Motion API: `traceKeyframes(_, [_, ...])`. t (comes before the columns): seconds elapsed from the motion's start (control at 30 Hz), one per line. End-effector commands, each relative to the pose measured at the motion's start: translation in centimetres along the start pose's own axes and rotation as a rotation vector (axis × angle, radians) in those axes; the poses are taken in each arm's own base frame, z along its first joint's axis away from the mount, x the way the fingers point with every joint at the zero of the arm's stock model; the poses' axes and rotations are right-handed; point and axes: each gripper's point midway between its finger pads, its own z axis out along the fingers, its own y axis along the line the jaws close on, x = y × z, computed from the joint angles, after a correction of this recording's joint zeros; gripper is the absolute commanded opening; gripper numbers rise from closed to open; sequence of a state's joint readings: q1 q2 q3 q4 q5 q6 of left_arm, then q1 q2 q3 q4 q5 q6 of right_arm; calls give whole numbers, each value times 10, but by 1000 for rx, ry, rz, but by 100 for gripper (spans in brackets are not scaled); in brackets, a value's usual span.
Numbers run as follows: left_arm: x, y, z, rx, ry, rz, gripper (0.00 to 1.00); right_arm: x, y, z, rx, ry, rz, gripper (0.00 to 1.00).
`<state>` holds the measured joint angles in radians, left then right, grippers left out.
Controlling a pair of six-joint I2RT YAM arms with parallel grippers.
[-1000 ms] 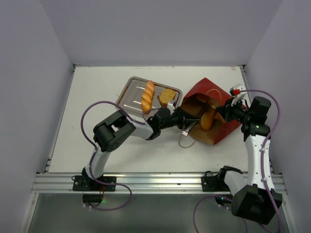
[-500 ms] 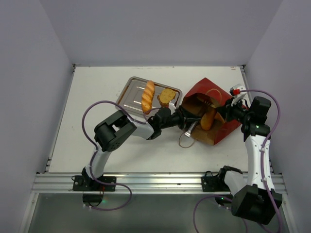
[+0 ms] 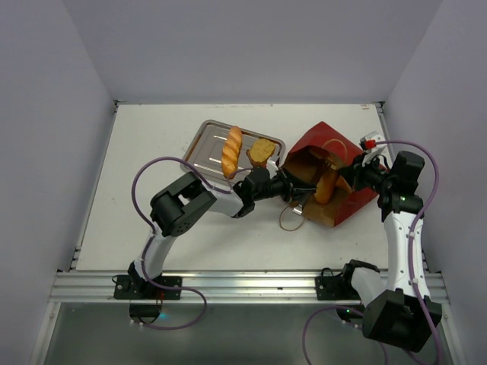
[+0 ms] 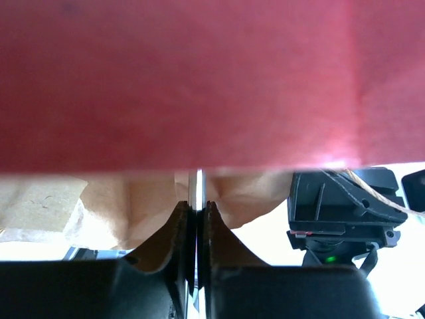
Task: Take the fake bread out of the paper bag
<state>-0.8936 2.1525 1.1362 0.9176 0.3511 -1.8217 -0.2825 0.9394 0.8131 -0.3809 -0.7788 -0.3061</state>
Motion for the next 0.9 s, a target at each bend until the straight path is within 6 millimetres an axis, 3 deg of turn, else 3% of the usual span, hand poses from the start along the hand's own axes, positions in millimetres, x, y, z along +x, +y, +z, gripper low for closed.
traceKeyframes(0.0, [5,-28,1,73,11,48,2,-13,11,-3,-46,-52,-21,1])
traceKeyframes(0.2, [12,-37,-14,64,12,143,0,-14,8,-5,-20,-54,-24,1])
traceKeyframes(0.57, [30,-33,-54,37,36,209,0,-15,0,-6,34,-58,-20,1])
traceKeyframes(0.87, [51,-46,-76,55,92,272,0,-12,-11,-4,85,-50,-7,1])
